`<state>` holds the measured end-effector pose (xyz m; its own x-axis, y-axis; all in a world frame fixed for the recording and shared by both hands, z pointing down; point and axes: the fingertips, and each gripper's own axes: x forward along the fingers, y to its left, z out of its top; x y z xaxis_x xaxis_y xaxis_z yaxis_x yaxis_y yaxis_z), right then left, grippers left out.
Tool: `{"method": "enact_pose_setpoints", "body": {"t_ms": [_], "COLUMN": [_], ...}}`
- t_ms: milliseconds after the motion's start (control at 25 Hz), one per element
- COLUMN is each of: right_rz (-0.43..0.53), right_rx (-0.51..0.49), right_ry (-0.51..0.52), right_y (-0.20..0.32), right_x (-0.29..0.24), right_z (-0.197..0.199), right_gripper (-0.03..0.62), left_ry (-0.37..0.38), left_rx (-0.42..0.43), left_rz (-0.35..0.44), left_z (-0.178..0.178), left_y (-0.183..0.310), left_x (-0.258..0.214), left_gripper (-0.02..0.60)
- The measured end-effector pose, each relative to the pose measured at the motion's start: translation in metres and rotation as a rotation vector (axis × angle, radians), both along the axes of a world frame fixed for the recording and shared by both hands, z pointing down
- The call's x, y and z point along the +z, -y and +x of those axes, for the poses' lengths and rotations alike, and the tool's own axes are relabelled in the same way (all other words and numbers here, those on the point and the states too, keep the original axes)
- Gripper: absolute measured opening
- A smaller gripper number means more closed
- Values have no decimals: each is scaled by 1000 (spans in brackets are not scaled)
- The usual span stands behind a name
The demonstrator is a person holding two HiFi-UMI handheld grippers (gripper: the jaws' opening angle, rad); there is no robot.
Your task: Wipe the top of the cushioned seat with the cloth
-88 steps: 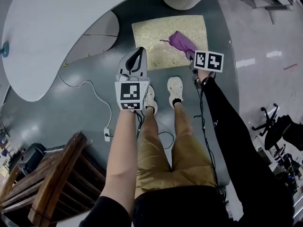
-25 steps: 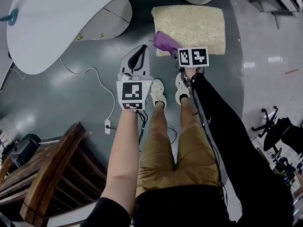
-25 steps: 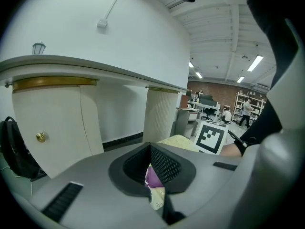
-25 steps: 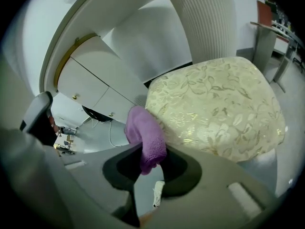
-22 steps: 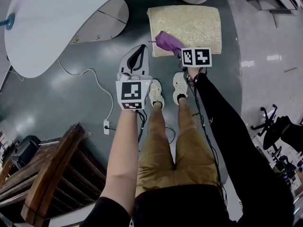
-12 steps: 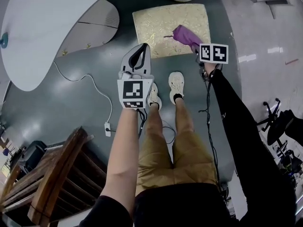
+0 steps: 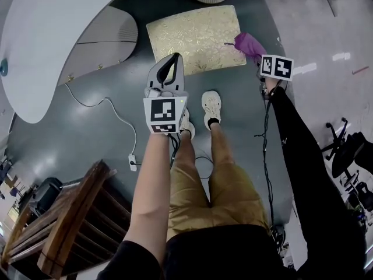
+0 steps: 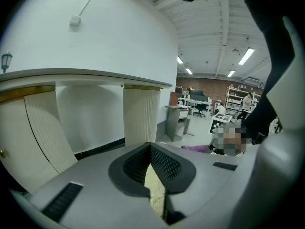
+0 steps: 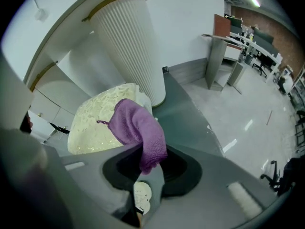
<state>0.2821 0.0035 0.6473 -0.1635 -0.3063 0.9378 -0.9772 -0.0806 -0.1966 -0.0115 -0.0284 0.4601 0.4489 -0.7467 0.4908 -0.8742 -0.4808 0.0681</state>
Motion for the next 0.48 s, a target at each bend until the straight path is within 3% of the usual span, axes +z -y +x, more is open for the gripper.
{"method": "enact_pose_setpoints", "body": {"t_ms": [120,480], "right_rz": [7,51], "right_rx": [6,29], "right_ry": [-47,-59], "right_y": [-1,-13], "right_x": [-1,-11], "right_z": [17,28], "right_gripper": [78,78], "left_ry": [3,-4], "left_rx": [4,18], "left_rz": [1,0], "left_z": [7,9], "left_y": [0,-11], "left_x": [1,3], "left_gripper": [3,3]}}
